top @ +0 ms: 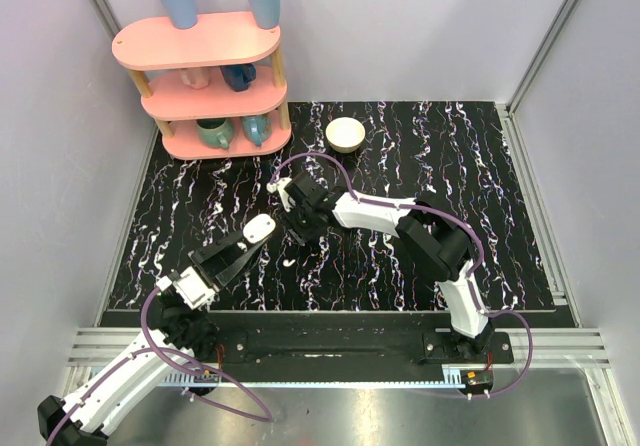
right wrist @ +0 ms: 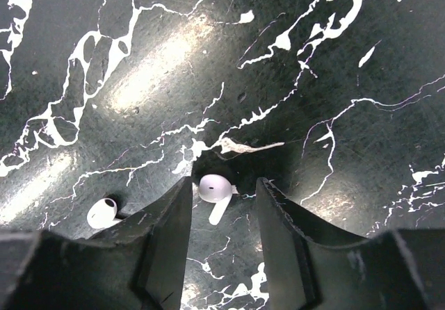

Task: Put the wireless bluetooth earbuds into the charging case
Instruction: Pick up the right earbud from the center of the board.

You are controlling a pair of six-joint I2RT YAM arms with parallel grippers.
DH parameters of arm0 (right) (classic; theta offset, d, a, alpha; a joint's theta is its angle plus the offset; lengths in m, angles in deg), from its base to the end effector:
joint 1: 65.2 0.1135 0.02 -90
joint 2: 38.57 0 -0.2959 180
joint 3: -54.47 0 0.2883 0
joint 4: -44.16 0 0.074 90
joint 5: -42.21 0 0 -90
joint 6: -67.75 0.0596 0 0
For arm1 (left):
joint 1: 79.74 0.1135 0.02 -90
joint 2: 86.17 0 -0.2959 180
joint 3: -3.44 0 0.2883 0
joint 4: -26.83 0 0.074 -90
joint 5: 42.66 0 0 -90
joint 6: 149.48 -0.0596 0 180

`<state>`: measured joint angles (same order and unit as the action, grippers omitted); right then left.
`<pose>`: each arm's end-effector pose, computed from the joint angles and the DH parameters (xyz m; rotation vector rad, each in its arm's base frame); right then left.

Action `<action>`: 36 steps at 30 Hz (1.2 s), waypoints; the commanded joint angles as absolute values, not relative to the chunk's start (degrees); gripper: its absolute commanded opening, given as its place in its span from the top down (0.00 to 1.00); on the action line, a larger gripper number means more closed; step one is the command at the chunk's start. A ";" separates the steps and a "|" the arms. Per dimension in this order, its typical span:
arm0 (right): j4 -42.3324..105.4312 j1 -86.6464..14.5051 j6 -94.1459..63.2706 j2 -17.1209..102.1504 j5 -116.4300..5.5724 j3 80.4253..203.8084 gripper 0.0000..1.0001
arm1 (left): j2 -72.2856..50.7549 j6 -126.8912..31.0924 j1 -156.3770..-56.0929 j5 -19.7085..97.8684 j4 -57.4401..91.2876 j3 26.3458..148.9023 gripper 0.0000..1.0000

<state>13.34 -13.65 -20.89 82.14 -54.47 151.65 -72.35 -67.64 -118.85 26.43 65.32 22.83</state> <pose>0.3136 0.4061 0.1446 -1.1421 2.3241 0.5062 0.0741 -0.0877 0.3023 0.6456 0.5987 -0.6518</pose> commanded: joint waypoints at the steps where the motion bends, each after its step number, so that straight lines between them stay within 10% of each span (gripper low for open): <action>1: 11.67 -12.64 -21.99 82.55 -56.57 153.49 0.53 | -72.11 -68.18 -119.02 27.48 67.82 24.51 1.00; 36: 9.38 -12.55 -24.27 84.31 -56.22 155.08 0.66 | -71.49 -67.74 -119.02 27.48 68.17 24.42 1.00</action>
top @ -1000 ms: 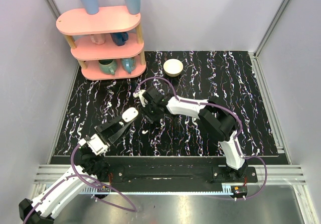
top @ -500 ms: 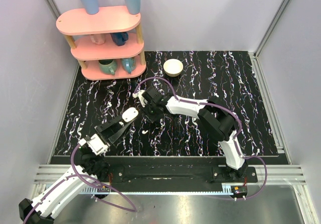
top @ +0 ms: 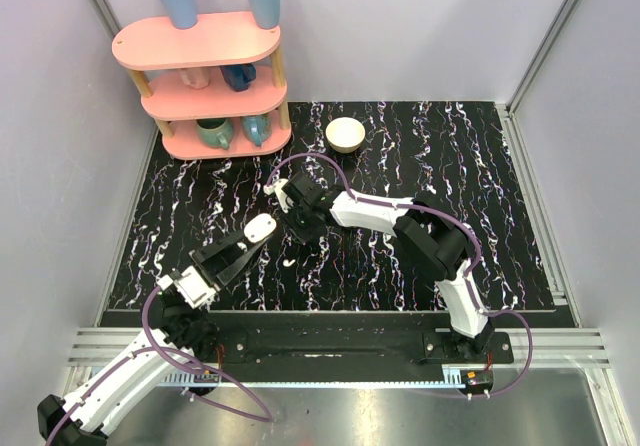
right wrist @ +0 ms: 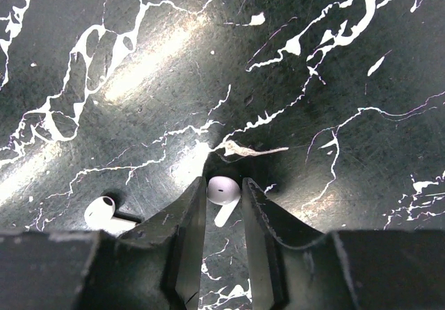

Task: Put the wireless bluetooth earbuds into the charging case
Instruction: Pick up the right earbud from the center of the board.

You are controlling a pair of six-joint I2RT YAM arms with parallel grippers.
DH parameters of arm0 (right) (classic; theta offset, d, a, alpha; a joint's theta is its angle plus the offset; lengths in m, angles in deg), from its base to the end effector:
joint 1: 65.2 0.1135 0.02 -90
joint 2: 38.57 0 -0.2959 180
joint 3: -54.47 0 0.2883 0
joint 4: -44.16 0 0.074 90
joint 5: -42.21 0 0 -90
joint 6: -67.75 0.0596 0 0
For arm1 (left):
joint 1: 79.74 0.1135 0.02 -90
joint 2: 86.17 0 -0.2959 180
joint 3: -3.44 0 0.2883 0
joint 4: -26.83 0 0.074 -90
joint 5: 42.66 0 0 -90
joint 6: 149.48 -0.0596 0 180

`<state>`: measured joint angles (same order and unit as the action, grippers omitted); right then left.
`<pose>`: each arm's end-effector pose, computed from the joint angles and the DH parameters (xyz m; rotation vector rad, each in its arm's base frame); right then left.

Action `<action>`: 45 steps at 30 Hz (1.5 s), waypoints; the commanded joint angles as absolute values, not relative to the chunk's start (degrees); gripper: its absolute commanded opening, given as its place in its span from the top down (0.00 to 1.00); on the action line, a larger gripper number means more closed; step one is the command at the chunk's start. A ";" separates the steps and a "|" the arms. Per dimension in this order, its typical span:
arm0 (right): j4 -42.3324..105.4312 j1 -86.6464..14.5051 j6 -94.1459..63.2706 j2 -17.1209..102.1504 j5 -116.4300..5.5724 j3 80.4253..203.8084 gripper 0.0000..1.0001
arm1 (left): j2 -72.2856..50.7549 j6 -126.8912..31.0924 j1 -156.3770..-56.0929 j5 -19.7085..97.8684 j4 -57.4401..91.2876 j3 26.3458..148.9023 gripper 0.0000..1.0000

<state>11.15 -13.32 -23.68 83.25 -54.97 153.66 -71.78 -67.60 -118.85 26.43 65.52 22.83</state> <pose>0.3134 0.4115 0.1441 -1.2152 2.3081 0.4916 0.0753 -0.0886 0.3017 0.6478 0.6050 -0.6531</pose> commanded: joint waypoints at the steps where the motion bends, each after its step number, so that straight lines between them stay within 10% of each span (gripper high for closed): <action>1: 9.29 -12.64 -24.27 84.31 -56.05 155.08 0.65 | -71.32 -67.74 -119.02 27.39 68.17 24.42 1.00; 23: 13.86 -12.64 -20.41 77.63 -51.57 151.22 0.87 | -71.06 -67.83 -119.02 27.48 67.03 25.47 1.00; 45: 41.80 -13.34 -13.72 39.60 -37.95 124.32 0.90 | -69.21 -65.28 -119.11 33.01 67.38 26.88 1.00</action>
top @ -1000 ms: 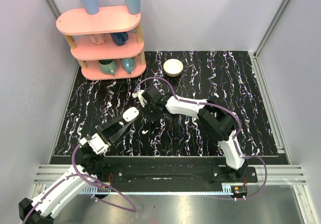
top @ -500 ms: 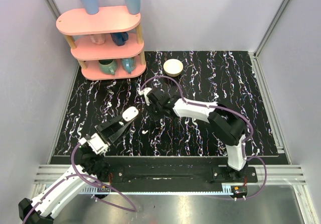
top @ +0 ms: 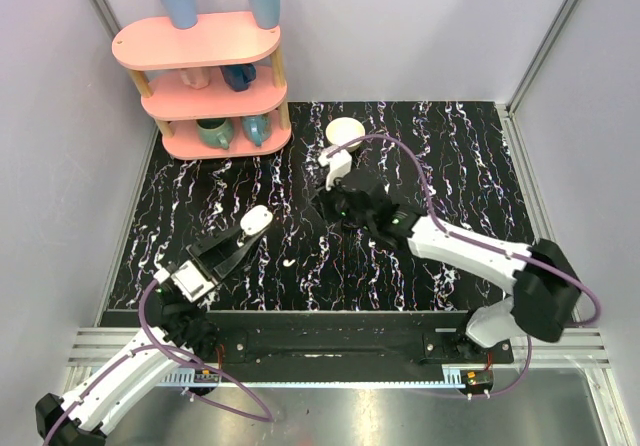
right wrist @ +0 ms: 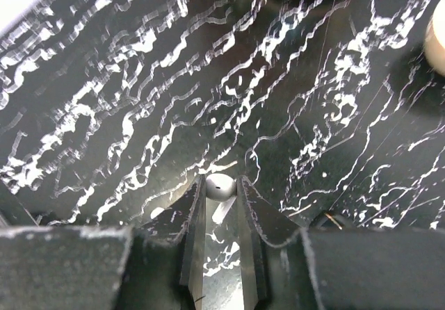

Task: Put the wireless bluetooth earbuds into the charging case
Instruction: Pick up the right earbud from the center of the board, then insert the right earbud into the right side groove of the charging case.

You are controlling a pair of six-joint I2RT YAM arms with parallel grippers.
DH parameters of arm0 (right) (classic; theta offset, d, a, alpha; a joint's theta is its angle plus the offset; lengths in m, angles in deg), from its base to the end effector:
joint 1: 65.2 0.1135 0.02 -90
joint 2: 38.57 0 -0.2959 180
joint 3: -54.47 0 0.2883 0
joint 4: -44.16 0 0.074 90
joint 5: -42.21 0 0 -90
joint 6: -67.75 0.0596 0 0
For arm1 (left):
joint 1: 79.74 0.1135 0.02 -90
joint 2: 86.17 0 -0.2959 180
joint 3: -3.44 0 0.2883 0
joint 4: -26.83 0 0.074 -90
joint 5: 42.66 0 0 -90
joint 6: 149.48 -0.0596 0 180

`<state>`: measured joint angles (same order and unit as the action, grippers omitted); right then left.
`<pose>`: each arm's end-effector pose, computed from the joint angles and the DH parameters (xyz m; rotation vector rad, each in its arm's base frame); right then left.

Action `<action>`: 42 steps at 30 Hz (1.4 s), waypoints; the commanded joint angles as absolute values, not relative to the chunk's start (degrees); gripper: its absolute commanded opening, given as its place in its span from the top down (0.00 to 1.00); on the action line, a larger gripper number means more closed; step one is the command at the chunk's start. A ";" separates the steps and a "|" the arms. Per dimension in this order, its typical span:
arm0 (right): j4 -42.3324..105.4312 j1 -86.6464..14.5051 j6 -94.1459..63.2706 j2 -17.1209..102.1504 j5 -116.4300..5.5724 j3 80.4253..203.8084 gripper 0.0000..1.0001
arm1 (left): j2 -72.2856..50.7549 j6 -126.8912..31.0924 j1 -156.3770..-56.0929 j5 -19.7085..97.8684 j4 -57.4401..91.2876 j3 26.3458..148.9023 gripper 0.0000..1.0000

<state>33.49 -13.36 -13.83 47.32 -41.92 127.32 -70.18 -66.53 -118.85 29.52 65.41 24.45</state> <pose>0.2530 0.3121 0.2900 -0.6870 1.9090 0.5748 0.0796 -0.0882 0.3104 0.5960 0.6353 -0.6503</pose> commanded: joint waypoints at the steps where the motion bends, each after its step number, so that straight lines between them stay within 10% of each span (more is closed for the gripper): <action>1: 42.51 -13.34 -13.81 38.09 -37.60 123.62 0.90 | -69.21 -65.11 -119.02 33.01 67.38 26.88 1.00; 18: 47.88 -11.32 -24.97 17.34 -40.93 119.22 0.90 | -59.28 -61.15 -119.11 29.15 67.20 31.10 1.00; 42: 51.92 1.07 -34.82 23.31 -43.30 124.84 0.90 | -52.60 -54.12 -119.20 30.73 69.75 31.80 1.00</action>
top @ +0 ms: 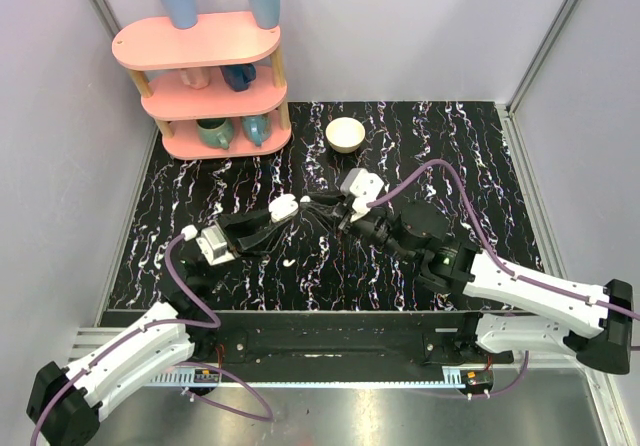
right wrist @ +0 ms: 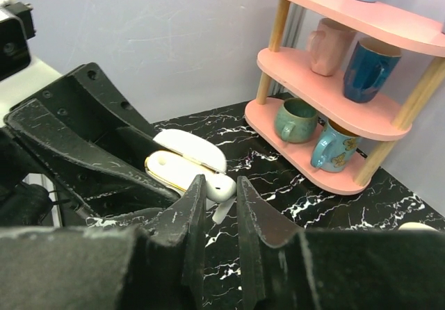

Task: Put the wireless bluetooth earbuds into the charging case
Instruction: Insert the right earbud into the right side groove of the charging case.

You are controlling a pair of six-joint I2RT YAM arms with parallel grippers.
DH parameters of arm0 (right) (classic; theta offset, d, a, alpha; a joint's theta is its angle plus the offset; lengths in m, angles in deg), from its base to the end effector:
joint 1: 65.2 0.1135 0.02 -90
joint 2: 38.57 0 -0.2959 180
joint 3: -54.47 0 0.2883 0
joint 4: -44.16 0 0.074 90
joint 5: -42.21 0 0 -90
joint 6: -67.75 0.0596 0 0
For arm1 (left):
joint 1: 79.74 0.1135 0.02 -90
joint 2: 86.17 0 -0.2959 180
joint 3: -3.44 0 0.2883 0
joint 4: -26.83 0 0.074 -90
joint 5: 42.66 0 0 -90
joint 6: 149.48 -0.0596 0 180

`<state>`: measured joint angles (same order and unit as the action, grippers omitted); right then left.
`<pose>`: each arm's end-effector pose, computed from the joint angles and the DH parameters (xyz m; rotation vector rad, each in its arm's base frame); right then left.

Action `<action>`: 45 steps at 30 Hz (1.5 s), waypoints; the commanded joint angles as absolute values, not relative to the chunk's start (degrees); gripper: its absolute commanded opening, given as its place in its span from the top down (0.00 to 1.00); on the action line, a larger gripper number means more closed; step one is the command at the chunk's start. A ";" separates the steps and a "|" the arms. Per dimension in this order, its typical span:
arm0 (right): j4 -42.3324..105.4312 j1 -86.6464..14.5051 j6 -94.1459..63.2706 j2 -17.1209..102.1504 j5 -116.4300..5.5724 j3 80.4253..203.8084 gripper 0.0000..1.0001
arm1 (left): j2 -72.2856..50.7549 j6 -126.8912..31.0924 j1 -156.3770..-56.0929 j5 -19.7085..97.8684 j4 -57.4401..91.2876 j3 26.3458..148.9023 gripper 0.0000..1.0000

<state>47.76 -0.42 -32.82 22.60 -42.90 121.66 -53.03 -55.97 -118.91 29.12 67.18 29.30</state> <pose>0.1305 0.2652 0.4253 -0.8229 1.1848 0.7223 0.1182 -0.1203 0.3100 0.5975 0.8757 -0.8341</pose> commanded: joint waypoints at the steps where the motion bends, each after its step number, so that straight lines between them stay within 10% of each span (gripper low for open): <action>1: 52.01 1.16 -35.17 23.40 -43.31 124.93 0.90 | -52.60 -53.94 -119.20 30.90 69.66 31.89 1.00; 45: 59.92 2.04 -37.81 28.49 -41.90 123.26 0.91 | -53.83 -48.14 -119.37 33.37 69.66 32.51 1.00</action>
